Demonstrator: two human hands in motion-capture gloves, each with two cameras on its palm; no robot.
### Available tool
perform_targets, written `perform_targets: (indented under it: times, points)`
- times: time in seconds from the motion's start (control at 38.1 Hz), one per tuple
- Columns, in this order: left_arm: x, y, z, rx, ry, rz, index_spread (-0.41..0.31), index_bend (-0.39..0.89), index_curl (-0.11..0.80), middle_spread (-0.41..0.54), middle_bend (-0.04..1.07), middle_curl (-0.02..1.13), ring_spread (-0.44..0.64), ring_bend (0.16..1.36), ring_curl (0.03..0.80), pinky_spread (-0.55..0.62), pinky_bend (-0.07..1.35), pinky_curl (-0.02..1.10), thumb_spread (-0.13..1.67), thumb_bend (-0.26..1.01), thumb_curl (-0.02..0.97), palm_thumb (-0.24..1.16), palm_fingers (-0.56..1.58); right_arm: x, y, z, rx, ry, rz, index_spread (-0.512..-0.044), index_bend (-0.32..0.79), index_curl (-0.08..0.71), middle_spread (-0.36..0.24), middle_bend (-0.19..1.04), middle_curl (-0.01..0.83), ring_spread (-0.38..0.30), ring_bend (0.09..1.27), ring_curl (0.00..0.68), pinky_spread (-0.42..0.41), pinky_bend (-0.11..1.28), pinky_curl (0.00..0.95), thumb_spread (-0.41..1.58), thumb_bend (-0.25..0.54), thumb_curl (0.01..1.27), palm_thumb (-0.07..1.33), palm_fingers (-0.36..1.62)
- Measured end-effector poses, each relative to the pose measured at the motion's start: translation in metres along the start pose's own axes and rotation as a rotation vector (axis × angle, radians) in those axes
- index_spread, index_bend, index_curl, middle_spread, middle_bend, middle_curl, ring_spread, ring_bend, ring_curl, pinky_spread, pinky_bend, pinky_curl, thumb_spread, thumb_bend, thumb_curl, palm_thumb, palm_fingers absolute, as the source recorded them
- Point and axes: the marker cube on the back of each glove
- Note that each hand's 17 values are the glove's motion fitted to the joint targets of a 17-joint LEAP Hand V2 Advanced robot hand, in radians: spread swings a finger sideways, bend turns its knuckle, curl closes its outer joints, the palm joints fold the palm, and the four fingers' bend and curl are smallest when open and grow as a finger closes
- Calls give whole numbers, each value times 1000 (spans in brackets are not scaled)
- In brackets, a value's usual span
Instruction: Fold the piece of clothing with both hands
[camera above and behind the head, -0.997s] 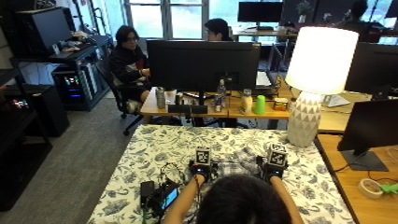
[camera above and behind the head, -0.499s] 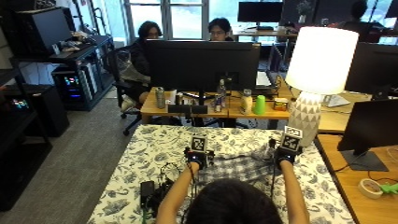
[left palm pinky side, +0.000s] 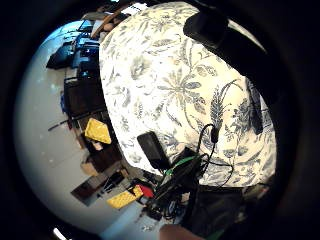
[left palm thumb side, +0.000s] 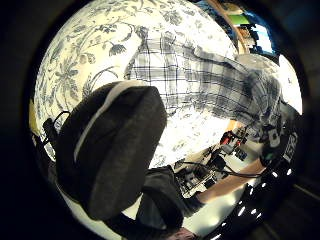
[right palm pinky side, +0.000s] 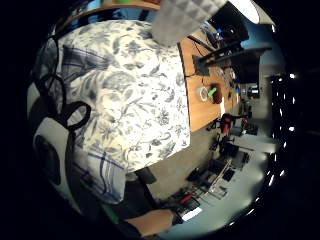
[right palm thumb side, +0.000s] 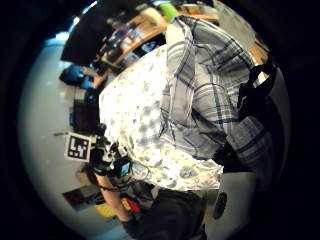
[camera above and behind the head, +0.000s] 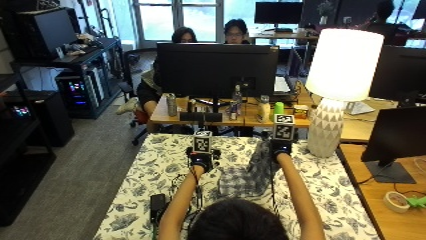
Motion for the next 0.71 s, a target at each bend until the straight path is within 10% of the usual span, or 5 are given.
perform_targets:
  times: [0.47, 0.71]
  points:
    - [-61, 4, -20, 42, 66, -87, 22, 71, 117, 378, 174, 208, 416, 737, 307, 388, 854, 369, 1229, -5, 214, 96, -78, -235, 114, 84, -417, -12, -179, -245, -4, 259, -179, 483, 552, -240, 794, 496, -330, 748, 449, 309, -22, 679, 1027, 1158]
    - [-95, -15, -16, 106, 98, -98, 29, 72, 103, 377, 170, 216, 411, 756, 306, 382, 864, 365, 1280, -7, 209, 113, -78, -263, 111, 109, -541, -331, -109, -258, -120, 68, -127, 441, 521, -189, 832, 480, -306, 865, 453, 881, -58, 529, 726, 977]
